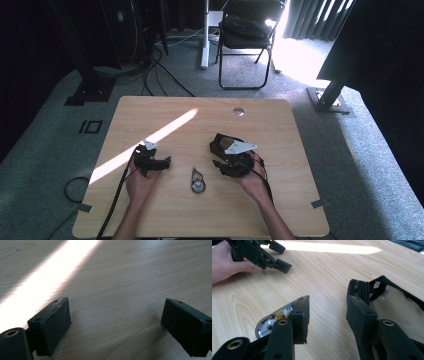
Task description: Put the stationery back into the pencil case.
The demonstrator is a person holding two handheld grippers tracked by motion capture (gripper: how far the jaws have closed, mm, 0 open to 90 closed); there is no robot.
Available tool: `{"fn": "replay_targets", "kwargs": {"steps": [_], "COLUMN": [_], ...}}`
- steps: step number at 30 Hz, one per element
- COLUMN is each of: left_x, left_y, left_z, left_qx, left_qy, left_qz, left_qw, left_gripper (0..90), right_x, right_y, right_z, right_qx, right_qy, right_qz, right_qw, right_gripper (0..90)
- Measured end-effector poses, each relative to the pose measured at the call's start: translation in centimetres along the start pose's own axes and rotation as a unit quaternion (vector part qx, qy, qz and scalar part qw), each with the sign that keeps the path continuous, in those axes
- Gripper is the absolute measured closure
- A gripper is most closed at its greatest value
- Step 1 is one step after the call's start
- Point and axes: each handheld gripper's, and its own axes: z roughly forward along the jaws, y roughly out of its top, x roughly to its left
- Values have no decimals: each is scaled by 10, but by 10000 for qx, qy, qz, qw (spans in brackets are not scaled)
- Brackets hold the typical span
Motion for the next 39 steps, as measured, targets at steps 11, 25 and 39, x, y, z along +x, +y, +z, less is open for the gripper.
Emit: {"fn": "replay_targets", "kwargs": {"steps": [11,25,39], "left_x": [0,0,0], "left_y": [0,0,0], "left_z": [0,0,0], "left_qx": [0,-1,0], "left_qy": [0,0,0], "left_qz": [-1,-2,1], "left_qw": [10000,10000,10000], "left_gripper": [89,89,89], "right_x": [11,25,39], "right_y": [-1,-2,-3], "right_z": [8,19,30], "right_qx": [29,117,241], "right_qy": [68,174,281], "right_qz": [-14,-87,-118], "right_qw": [10000,9997,9992], "right_gripper": [525,519,506]}}
